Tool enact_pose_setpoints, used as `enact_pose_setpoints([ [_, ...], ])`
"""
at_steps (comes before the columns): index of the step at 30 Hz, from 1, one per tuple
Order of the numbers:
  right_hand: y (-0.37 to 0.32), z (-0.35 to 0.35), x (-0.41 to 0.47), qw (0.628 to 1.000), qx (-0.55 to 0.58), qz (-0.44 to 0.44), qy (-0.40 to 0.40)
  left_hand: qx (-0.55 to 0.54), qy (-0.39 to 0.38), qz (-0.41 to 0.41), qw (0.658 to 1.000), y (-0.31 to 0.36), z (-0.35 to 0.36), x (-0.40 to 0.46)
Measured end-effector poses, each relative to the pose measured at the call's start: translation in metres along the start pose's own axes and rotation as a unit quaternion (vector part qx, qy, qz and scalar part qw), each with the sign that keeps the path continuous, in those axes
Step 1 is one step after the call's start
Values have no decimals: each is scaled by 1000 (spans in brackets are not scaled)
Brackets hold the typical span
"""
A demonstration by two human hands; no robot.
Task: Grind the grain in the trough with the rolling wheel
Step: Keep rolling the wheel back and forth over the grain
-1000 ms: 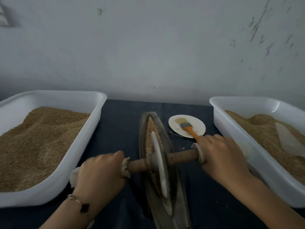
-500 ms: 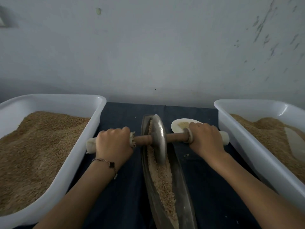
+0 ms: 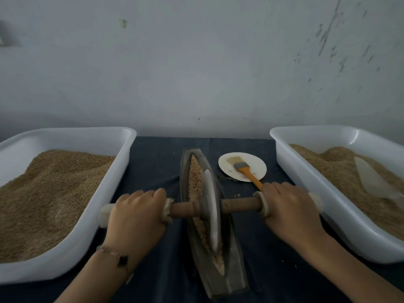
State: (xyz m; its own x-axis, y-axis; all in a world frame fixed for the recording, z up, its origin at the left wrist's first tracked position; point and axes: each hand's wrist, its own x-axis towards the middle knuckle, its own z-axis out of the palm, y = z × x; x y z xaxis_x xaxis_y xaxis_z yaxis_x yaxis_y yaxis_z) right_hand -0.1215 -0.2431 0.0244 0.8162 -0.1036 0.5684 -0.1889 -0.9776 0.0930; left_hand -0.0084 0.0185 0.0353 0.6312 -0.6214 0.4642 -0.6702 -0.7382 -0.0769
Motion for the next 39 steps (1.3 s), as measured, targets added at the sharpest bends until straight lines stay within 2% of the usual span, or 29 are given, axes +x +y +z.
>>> enact_pose_setpoints([
  [4, 7, -18, -15, 1000, 3, -23, -1, -17, -1, 7, 1000, 4, -10, -14],
  [8, 5, -7, -4, 1000, 16, -15, -17, -25, 14, 11, 1000, -1, 1, -5],
  [11, 4, 11, 20, 1000, 3, -2, -4, -15, -21, 0, 1000, -10, 13, 16],
  [14, 3, 34, 50, 1000, -19, 9, -10, 44, -36, -65, 996, -21, 35, 40],
  [17, 5, 51, 76, 997, -42, 21, -61, 62, -37, -99, 992, -22, 40, 62],
  [19, 9, 58, 84, 995, -14, 37, -91, 75, -35, -100, 992, -20, 39, 71],
  [23, 17, 62, 75, 989, 31, 34, -143, 105, -60, -81, 989, -13, 33, 79],
  [26, 13, 60, 67, 988, 15, 16, -152, 71, -81, -51, 993, 1, 31, 76],
  [31, 2, 34, 56, 992, 10, -24, -127, 52, -98, -36, 993, 11, 19, 57],
  [33, -1, 22, 40, 995, -23, -50, -85, 39, -106, -37, 993, 12, 12, 42],
  [35, -2, 8, 22, 997, 1, -61, -39, 39, -109, -28, 993, 16, 2, 25],
  [37, -1, -1, 7, 997, 19, -64, -44, 28, -78, 9, 997, 24, -6, 14],
  [39, 2, -4, 2, 994, 19, -56, -94, 24, -57, 27, 998, 27, -17, 13],
])
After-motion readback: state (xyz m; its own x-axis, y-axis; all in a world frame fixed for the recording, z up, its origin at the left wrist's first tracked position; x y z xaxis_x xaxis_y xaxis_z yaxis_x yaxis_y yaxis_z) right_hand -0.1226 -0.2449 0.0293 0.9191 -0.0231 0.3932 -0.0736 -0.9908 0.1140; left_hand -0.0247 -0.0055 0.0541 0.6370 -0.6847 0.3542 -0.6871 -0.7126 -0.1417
